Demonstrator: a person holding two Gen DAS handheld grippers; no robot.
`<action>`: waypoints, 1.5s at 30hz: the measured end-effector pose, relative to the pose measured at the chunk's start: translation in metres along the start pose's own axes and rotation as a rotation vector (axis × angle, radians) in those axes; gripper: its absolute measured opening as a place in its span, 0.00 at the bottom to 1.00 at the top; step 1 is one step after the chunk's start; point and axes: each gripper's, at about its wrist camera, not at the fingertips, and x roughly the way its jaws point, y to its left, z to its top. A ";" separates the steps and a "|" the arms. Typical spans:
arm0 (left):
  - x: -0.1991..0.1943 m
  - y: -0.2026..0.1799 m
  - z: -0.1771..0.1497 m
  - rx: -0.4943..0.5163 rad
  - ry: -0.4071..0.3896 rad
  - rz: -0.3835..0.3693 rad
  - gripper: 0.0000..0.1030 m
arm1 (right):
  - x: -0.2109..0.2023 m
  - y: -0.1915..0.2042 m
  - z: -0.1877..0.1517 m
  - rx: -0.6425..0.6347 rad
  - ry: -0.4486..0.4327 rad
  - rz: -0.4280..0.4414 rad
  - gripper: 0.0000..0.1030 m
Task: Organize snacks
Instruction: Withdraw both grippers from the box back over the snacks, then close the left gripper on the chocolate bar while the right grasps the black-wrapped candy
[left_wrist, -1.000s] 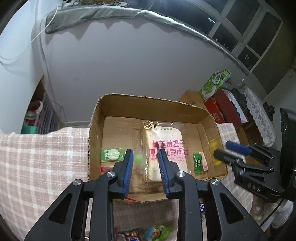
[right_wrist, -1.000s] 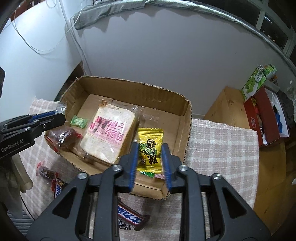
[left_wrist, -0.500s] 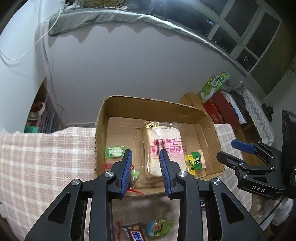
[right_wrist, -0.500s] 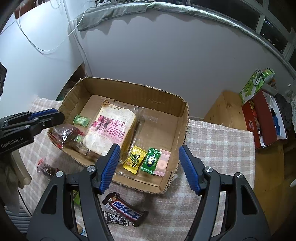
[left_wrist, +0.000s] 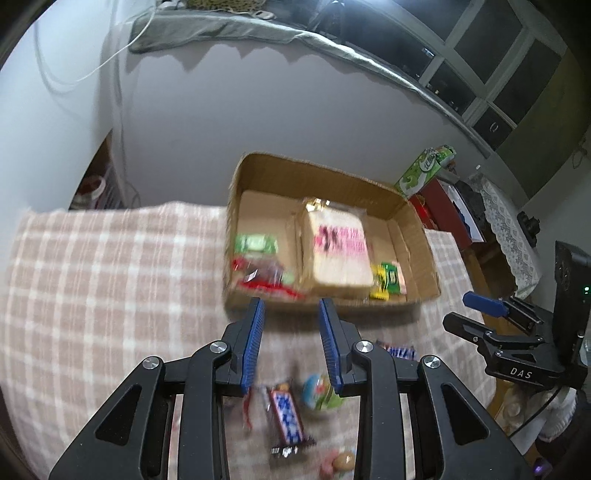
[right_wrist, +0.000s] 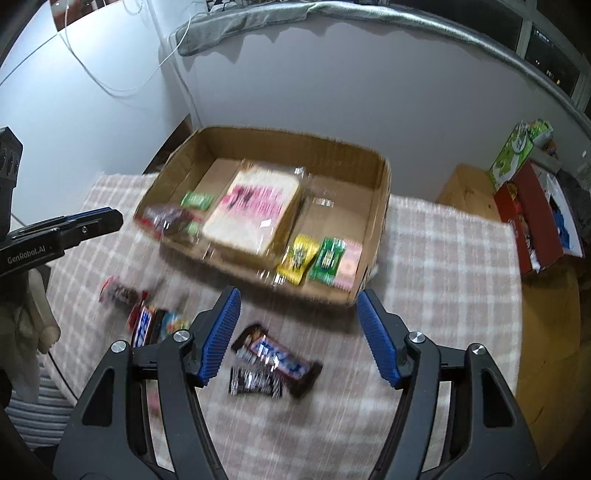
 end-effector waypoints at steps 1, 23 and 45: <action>-0.003 0.002 -0.007 -0.005 0.005 0.000 0.28 | 0.000 0.000 -0.006 0.006 0.007 0.007 0.66; -0.010 0.009 -0.091 -0.089 0.112 -0.035 0.28 | 0.028 0.038 -0.067 -0.206 0.154 0.147 0.54; -0.013 0.017 -0.102 -0.131 0.128 -0.036 0.28 | 0.084 0.048 -0.049 -0.296 0.288 0.209 0.48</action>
